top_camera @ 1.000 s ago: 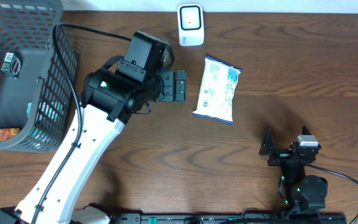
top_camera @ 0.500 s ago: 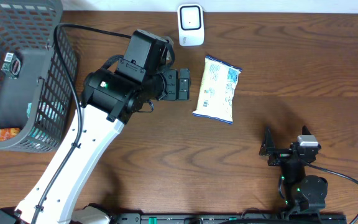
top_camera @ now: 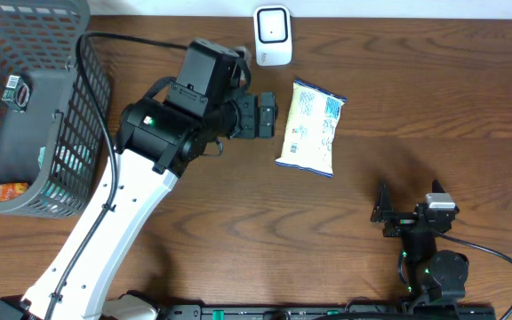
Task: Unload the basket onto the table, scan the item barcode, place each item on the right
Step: 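Move the left gripper back to the grey basket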
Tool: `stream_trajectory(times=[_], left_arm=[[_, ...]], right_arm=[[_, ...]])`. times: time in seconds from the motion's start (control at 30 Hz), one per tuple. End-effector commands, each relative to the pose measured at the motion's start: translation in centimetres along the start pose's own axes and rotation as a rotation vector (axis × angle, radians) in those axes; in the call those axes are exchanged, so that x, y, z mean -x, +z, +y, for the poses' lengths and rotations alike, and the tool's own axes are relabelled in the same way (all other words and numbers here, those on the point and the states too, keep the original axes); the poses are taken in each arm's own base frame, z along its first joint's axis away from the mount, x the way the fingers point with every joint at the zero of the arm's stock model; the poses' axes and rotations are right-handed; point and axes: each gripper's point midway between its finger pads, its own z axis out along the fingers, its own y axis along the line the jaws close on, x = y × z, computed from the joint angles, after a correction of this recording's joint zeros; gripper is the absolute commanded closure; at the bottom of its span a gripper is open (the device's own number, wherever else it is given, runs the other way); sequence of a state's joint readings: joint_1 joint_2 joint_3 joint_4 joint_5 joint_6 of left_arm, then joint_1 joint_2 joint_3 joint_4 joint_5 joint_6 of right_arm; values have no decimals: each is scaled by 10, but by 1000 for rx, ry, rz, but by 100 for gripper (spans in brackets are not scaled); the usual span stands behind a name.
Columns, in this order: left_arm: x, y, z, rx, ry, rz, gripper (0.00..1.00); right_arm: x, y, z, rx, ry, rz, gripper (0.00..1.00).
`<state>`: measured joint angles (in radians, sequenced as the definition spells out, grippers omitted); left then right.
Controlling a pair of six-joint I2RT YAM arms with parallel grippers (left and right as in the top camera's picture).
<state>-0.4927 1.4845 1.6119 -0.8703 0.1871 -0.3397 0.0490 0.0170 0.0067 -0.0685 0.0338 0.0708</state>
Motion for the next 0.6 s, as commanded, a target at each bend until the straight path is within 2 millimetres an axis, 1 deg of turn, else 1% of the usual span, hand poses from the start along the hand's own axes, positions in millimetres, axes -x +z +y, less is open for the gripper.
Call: stream_trajectory(times=[0.0, 0.07, 0.13, 0.17, 0.23, 0.3, 0.4, 0.47, 0.53, 0.57], left_arm=[[18, -16, -7, -39, 35, -87, 2], [35, -28, -6, -47, 75, -163, 2], [53, -42, 5, -25, 78, -243, 2], [65, -53, 22, 26, 53, -301, 2], [77, -67, 48, 99, 13, -354, 2], [86, -79, 80, 177, -39, -395, 2], [96, -98, 130, 300, -119, -449, 2], [100, -111, 159, 354, -176, -477, 7], [103, -123, 182, 393, -233, -512, 7], [104, -132, 199, 424, -265, -534, 7]], right_arm=[[-1, 0, -2, -10, -8, 2, 1], [-1, 0, -2, -10, -8, 2, 1], [-1, 0, -2, -10, -8, 2, 1], [-1, 0, -2, -10, -8, 2, 1], [-1, 0, -2, -10, -8, 2, 1], [-1, 0, -2, -10, -8, 2, 1], [-1, 0, -2, -10, -8, 2, 1], [-1, 0, -2, -10, -7, 2, 1], [-1, 0, -2, -10, -7, 2, 1], [-1, 0, -2, -10, -7, 2, 1]])
